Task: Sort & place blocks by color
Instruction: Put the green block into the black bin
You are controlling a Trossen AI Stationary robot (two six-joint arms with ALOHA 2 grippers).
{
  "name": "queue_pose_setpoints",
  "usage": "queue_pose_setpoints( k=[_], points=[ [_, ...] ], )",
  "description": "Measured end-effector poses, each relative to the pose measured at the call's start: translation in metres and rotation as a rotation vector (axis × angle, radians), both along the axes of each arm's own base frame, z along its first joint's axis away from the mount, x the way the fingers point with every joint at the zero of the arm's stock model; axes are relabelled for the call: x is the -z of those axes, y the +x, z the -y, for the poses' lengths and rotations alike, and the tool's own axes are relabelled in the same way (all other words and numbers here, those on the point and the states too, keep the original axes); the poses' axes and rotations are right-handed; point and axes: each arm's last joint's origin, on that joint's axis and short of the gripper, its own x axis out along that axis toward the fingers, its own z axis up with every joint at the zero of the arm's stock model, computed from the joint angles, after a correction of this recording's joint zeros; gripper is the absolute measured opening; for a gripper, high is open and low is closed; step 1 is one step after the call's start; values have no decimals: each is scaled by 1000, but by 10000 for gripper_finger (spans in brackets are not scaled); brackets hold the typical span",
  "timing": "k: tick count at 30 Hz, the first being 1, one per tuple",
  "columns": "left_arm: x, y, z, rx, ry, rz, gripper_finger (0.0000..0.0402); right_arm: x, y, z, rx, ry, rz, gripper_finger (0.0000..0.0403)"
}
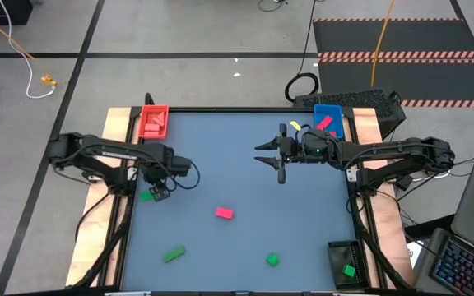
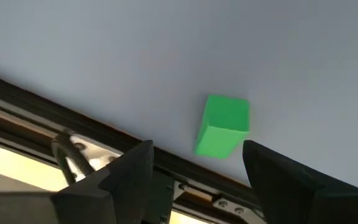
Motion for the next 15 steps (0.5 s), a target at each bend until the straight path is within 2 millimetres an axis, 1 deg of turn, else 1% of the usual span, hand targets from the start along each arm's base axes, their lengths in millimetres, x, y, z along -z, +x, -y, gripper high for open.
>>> queue_pose_setpoints(
  k=[8, 15],
  points=[
    [27, 11, 0, 72, -81, -160, 266, 0, 0, 0, 0, 0, -1, 134],
    [41, 15, 3, 68, -192, -224, 279, 0, 0, 0, 0, 1, -3, 134]
  ],
)
